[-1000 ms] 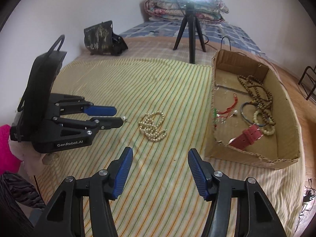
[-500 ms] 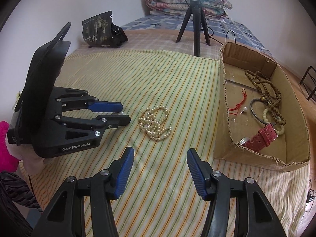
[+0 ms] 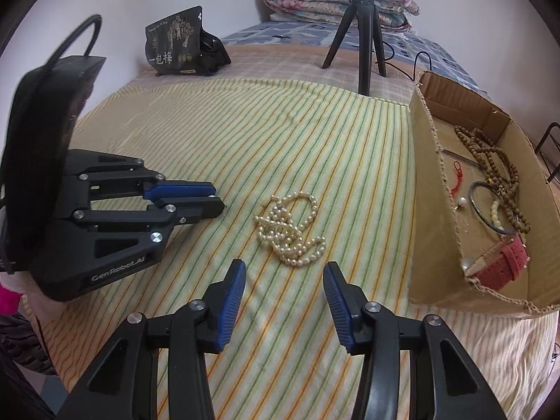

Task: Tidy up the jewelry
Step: 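Move the right tool to the pearl necklace on the sheet, then close the right tool on the pearl necklace and lift it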

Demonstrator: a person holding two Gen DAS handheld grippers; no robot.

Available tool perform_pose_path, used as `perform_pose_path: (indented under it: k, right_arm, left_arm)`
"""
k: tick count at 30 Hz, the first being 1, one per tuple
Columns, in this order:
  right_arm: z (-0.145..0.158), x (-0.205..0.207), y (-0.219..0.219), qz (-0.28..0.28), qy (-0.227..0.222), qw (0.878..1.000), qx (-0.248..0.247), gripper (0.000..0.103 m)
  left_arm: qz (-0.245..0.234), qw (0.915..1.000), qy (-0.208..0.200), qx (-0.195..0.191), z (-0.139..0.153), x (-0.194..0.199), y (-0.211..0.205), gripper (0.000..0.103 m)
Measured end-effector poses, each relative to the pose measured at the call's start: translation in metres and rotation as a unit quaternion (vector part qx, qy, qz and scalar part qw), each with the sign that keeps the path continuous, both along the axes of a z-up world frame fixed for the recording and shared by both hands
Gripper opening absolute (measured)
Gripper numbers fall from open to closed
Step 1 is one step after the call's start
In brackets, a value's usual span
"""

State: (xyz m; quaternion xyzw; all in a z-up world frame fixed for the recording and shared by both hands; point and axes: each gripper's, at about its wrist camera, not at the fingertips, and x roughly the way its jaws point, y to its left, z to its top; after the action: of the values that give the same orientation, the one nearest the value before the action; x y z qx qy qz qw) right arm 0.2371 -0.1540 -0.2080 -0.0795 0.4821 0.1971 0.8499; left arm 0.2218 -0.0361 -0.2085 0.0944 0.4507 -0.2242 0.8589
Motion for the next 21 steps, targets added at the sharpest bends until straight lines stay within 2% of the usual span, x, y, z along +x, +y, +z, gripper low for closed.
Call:
perform_pose_path:
  k: [15,18,21]
  right_arm:
    - [-0.011,0.025,0.017,-0.007,-0.012,1.000,-0.016,0.049]
    - [-0.011,0.027,0.021,0.001,-0.013,1.000,-0.015,0.036]
    - [-0.011,0.027,0.021,0.006,-0.013,1.000,-0.015,0.019]
  left_arm:
    - [0.023,0.9996,0.005,-0.015,0.002,0.001,0.019,0.009]
    - [0.026,0.9995,0.006,-0.016,0.003,0.002,0.021,0.009]
    - [0.029,0.9994,0.006,-0.019,0.004,0.001,0.022,0.009]
